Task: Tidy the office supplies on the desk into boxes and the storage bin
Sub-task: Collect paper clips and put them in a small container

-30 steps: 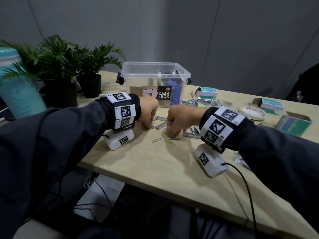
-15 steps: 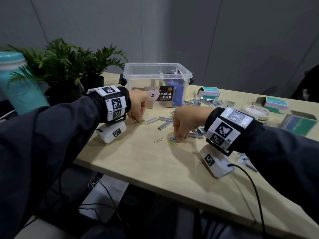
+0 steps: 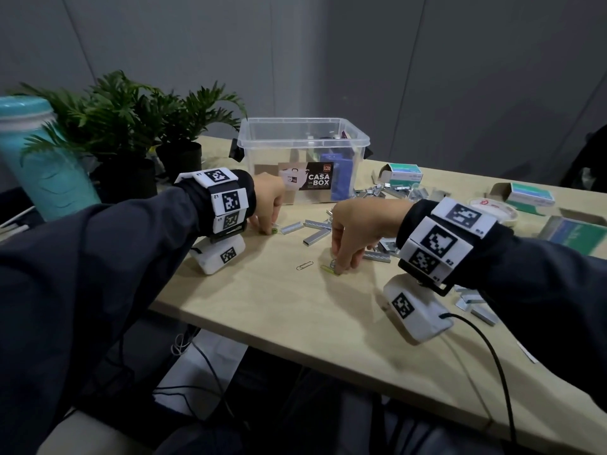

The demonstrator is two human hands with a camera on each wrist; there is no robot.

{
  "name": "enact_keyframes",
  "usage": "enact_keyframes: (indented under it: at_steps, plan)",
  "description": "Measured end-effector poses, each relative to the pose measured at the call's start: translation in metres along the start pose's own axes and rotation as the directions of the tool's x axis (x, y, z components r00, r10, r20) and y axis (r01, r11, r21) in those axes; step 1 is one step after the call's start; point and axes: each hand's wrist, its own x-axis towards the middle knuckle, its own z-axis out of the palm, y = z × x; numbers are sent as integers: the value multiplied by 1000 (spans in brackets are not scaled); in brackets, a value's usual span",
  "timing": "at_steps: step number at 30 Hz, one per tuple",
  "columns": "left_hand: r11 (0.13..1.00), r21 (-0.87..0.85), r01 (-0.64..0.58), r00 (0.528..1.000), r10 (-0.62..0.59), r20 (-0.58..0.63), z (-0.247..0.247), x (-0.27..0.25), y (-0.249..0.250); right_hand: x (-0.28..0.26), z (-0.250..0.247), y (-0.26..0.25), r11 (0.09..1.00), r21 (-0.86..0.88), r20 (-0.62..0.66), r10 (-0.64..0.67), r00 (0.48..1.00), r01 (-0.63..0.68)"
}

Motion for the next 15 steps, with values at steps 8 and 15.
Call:
enact_keyframes:
  at_steps: [8, 15]
  plan:
    - [1000, 1, -29, 1000, 29, -7, 0, 0, -2, 3, 10, -13, 990, -97, -58, -107, 993, 101]
    - [998, -64, -28, 999, 30, 33, -1, 2, -7, 2, 16, -13, 960, -124, -133, -268, 954, 252]
